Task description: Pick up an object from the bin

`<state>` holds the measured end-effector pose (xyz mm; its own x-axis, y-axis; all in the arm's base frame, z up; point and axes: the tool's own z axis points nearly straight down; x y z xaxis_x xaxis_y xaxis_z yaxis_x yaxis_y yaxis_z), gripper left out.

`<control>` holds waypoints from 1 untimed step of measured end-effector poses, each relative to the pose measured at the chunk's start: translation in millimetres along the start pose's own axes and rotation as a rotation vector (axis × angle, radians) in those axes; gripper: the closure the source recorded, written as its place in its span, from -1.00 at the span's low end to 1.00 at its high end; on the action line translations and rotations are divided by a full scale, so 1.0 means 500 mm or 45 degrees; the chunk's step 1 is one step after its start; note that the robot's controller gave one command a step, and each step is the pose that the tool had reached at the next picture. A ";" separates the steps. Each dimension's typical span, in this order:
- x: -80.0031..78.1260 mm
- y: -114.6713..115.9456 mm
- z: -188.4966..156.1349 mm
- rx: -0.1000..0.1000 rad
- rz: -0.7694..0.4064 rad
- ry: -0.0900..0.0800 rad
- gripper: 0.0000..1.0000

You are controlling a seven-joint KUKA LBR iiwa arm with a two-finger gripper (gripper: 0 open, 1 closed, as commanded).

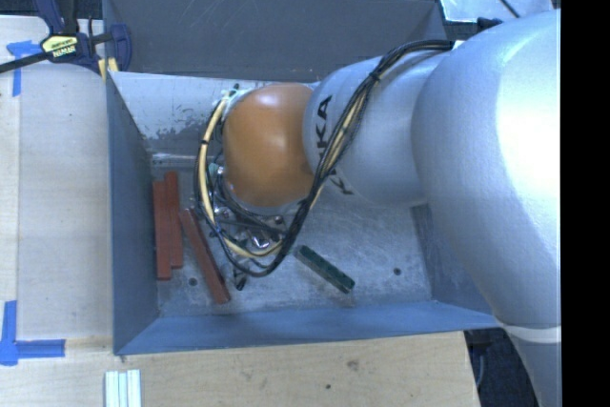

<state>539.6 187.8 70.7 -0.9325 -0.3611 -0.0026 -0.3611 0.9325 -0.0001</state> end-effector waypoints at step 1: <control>-0.011 -0.239 -0.007 0.006 0.048 -0.004 -1.00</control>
Offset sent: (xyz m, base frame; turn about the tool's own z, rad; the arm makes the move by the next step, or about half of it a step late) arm 0.0454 -0.1029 0.0031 0.0286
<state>587.9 78.2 74.5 -0.9455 -0.3255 -0.0059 -0.3255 0.9455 -0.0049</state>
